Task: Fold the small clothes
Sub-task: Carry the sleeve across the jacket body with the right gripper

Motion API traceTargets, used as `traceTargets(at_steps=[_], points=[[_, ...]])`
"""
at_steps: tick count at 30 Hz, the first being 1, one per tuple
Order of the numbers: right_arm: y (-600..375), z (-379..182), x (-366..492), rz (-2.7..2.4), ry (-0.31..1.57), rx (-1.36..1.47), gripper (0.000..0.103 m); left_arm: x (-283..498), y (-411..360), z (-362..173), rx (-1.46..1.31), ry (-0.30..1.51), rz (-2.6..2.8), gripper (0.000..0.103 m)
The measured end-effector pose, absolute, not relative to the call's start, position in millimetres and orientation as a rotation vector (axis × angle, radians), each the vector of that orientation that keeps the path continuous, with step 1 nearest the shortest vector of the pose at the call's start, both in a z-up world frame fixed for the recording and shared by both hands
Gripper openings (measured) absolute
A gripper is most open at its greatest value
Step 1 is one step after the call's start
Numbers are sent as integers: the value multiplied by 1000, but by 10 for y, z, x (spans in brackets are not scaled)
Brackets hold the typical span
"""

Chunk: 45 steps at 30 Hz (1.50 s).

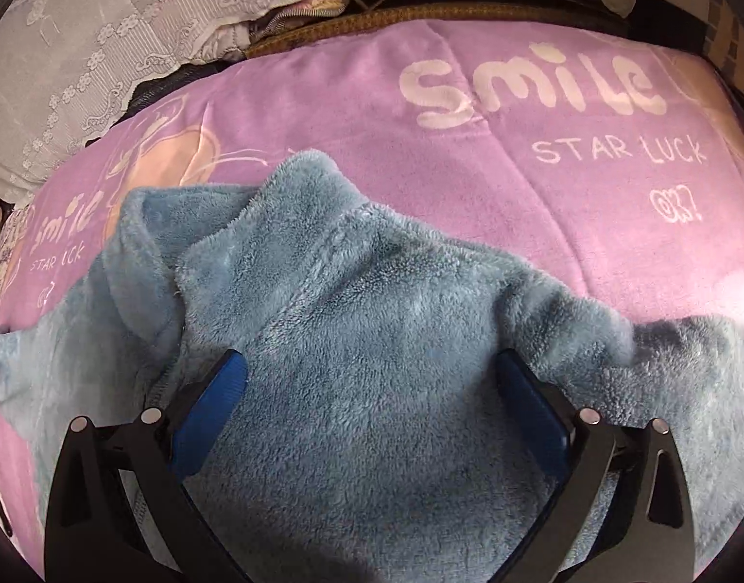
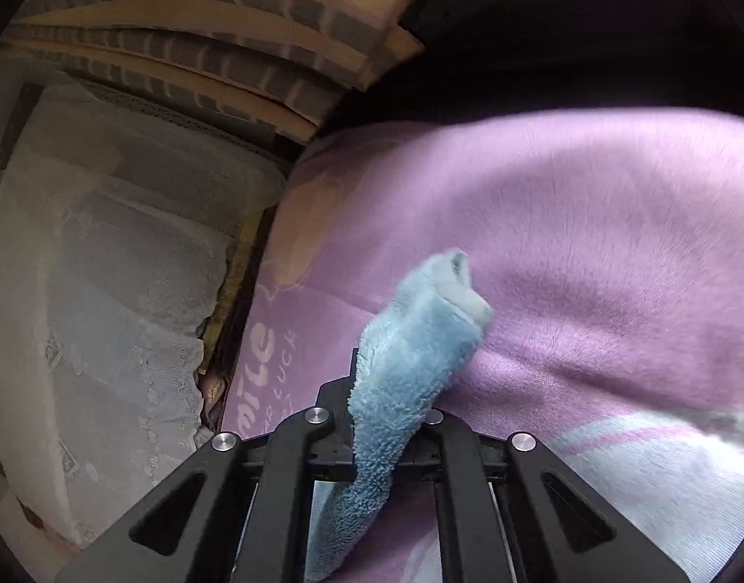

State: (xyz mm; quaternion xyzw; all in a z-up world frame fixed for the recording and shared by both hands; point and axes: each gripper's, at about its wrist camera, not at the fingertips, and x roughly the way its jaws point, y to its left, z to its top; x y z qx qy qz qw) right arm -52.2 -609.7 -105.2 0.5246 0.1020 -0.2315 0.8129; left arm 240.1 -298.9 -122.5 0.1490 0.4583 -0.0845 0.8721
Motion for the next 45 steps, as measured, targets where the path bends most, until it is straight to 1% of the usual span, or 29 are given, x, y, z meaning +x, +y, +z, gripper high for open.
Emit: traceTargets(at_steps=[2,3,4,6,9,11,14,17,21,26,31,34,38,45], points=[[-6186,-1278,-548,-573,309,1179,7,2344,-3047,-1188,356,921,-176,99],[-6236,-1422,-564,-569,327,1243,4,2315,-3074,-1177,379,902,-178,99],[-6239,-1411,-576,-566,319,1244,4,2292,-3091,-1181,404,886,-174,99],[-6176,-1330,-542,-604,353,1156,5,2300,-3078,-1176,436,892,-178,99],[-6174,-1317,-563,-583,321,1152,8,2327,-2811,-1011,389,938,-214,99],[-6121,-1223,-492,-527,309,1099,8,2313,-2509,-845,367,914,-212,99],[-5889,-1034,-280,-447,353,962,8,2299,-1973,-689,373,875,-157,99],[-5603,-868,-69,-377,408,878,8,2348,-1374,-685,382,885,-66,99],[-5153,-620,153,-291,449,803,8,2407,-593,-807,345,928,57,99],[-4551,-391,522,-221,508,733,8,2386,277,-954,188,959,171,99],[-3913,-312,876,-184,557,649,8,2454,974,-1136,-125,1016,125,99],[-3535,-316,1095,-169,586,598,8,2503,1091,-1196,-176,1031,101,99],[-3060,-377,1330,-141,624,536,8,2517,1123,-1132,-139,1004,137,99],[-2314,-580,1679,-75,700,452,8,2515,1341,-1073,-235,1013,130,99]])
